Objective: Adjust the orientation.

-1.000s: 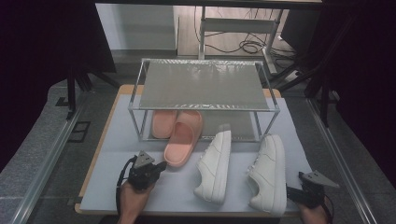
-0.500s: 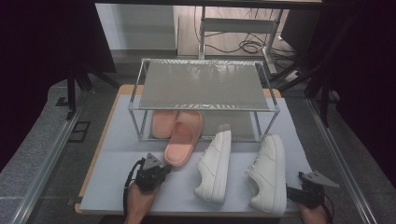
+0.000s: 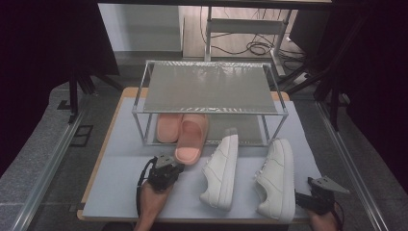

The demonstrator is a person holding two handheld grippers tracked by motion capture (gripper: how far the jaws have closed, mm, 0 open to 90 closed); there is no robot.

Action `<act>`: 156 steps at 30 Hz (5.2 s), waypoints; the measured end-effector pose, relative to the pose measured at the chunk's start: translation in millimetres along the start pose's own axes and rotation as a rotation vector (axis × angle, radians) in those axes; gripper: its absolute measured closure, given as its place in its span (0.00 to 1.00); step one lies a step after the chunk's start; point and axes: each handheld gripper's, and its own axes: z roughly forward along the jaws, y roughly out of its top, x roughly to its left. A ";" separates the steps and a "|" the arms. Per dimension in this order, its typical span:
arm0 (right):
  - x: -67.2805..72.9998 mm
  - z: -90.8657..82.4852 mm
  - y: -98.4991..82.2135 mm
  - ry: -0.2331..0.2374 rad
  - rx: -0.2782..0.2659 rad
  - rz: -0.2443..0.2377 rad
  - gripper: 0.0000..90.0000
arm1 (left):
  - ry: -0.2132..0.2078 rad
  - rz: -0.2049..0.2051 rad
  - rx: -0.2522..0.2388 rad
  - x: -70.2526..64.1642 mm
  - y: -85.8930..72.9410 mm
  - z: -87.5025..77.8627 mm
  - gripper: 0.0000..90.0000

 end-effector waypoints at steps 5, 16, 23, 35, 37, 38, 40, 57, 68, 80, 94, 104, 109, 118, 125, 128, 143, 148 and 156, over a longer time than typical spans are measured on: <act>0.0 0.0 0.0 0.000 0.000 0.000 0.14 | 0.003 -0.007 -0.002 2.3 5.4 5.7 1.00; 0.0 0.0 0.0 0.000 0.000 0.000 0.14 | 0.023 -0.035 -0.002 11.0 17.3 20.8 1.00; 0.0 0.0 -0.1 0.000 0.000 0.000 0.14 | 0.039 -0.034 0.006 16.6 25.3 30.1 1.00; -0.1 0.0 -0.1 0.001 0.000 0.000 0.14 | 0.063 -0.040 0.014 23.1 38.3 46.4 1.00; -0.1 0.0 -0.1 0.001 -0.001 0.000 0.14 | 0.064 -0.040 0.015 24.4 39.8 48.3 1.00; -0.1 0.0 -0.1 0.001 0.000 0.000 0.14 | 0.065 -0.044 0.015 24.9 40.6 49.8 1.00; -0.2 -0.2 0.0 0.001 0.001 -0.001 0.14 | 0.067 -0.042 0.017 26.0 42.1 52.2 1.00; -0.2 -0.2 -0.1 0.002 0.001 -0.001 0.14 | 0.080 -0.057 0.021 33.3 50.6 68.3 1.00; -0.1 0.0 -0.2 0.001 -0.002 0.000 0.14 | 0.053 -0.051 0.001 29.3 42.1 48.1 0.94; -0.1 -0.1 -0.2 0.001 -0.001 0.000 0.14 | 0.063 -0.034 0.001 27.5 33.6 25.6 0.85; -0.1 -0.2 -0.1 0.001 0.000 -0.001 0.14 | 0.056 -0.026 0.011 25.3 13.4 -3.9 0.65; 0.5 -0.1 1.0 -0.001 0.008 0.000 0.14 | 0.083 0.015 0.046 21.9 2.2 -15.7 0.50; 0.9 -0.3 1.1 -0.005 0.009 -0.001 0.14 | 0.088 0.018 0.052 22.6 -4.1 -24.9 0.43; 3.1 -2.1 3.4 0.000 0.022 -0.013 0.15 | 0.094 0.019 0.065 25.0 -21.1 -42.0 0.25; 2.5 -8.7 10.4 -0.004 0.003 -0.022 0.15 | 0.137 0.009 0.096 31.2 -36.2 -53.5 0.16; -1.0 -11.6 12.0 -0.010 0.013 -0.016 0.15 | 0.188 0.033 0.126 33.3 -42.1 -56.3 0.15; -10.2 -34.6 26.1 0.012 0.026 0.000 0.15 | 0.205 0.010 0.140 44.1 -55.2 -62.3 0.13; -11.3 -44.0 34.4 0.016 0.016 -0.027 0.14 | 0.204 0.006 0.136 44.4 -55.8 -61.9 0.12; -7.2 -60.7 50.6 0.035 0.023 -0.086 0.13 | 0.205 0.006 0.132 44.6 -56.3 -62.0 0.13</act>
